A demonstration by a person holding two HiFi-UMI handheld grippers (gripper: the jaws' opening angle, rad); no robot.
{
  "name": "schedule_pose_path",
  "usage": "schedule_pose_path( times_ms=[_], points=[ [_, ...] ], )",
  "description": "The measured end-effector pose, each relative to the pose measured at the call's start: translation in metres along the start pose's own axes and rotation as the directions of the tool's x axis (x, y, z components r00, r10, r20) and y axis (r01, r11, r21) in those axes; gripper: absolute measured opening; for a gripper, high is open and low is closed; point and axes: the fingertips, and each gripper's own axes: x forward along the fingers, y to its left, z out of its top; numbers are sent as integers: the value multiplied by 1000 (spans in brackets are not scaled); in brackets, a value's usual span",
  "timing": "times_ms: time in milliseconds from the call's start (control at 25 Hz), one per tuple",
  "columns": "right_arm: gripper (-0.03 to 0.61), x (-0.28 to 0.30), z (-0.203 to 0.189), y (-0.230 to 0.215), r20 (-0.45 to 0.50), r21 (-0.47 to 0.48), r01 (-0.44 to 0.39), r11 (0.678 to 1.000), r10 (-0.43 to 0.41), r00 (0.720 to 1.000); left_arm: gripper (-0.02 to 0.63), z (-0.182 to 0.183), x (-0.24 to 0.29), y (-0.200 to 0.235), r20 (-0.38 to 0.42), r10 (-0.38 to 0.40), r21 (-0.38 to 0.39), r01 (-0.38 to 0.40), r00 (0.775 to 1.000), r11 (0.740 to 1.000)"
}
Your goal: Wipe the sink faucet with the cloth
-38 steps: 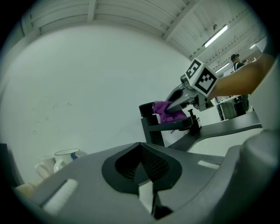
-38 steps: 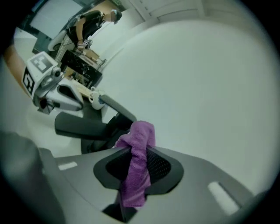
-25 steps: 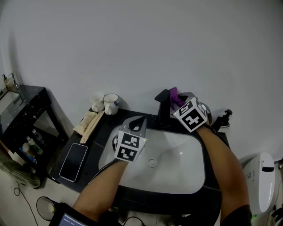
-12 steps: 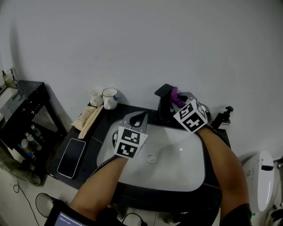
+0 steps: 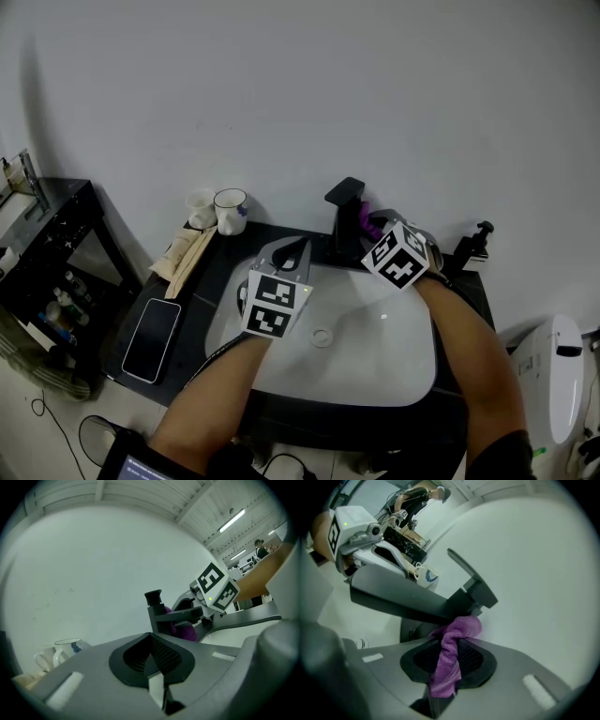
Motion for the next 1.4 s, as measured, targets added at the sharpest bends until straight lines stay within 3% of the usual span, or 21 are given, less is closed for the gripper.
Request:
schedule_pose_path(
  times_ms=[240, 520, 680, 840, 960, 1080, 1200, 1280, 1360, 1400],
  points=[
    [81, 7, -11, 20, -42, -20, -50, 999, 49, 998, 17, 0, -1, 3, 1, 6, 1, -6, 1000, 1000],
    [87, 11, -16, 31, -84, 40, -117, 992, 120, 989, 17, 2, -3, 16, 11, 54, -12, -54, 998, 998],
    [87, 17, -29, 53, -143, -33, -179, 983, 173, 975, 17, 4, -5, 17, 16, 58, -26, -57, 998, 998],
    [88, 19, -34, 56, -156, -60, -159, 985, 149, 977, 17, 6, -5, 18, 22, 55, -32, -54, 998, 998],
    [91, 3, -26, 53, -111, 1, -120, 993, 119, 987, 17, 9, -8, 24, 35, 72, -42, -71, 997, 997],
    [94, -34, -10, 55, 7, 147, -78, 986, 78, 997, 17, 15, -13, 32, 54, 98, -58, -95, 994, 994],
    [94, -62, 4, 70, 109, 302, -110, 947, 81, 991, 17, 18, -18, 41, 65, 108, -132, -99, 992, 986],
    [94, -71, 13, 82, 169, 414, -149, 898, 85, 982, 17, 21, -23, 50, 77, 124, -174, -109, 989, 979],
    [94, -73, 22, 87, 222, 555, -181, 812, 66, 973, 17, 27, -30, 63, 97, 159, -188, -139, 983, 972],
    [94, -71, 25, 88, 248, 636, -198, 745, 46, 968, 17, 30, -34, 70, 108, 179, -192, -156, 978, 969]
  ],
)
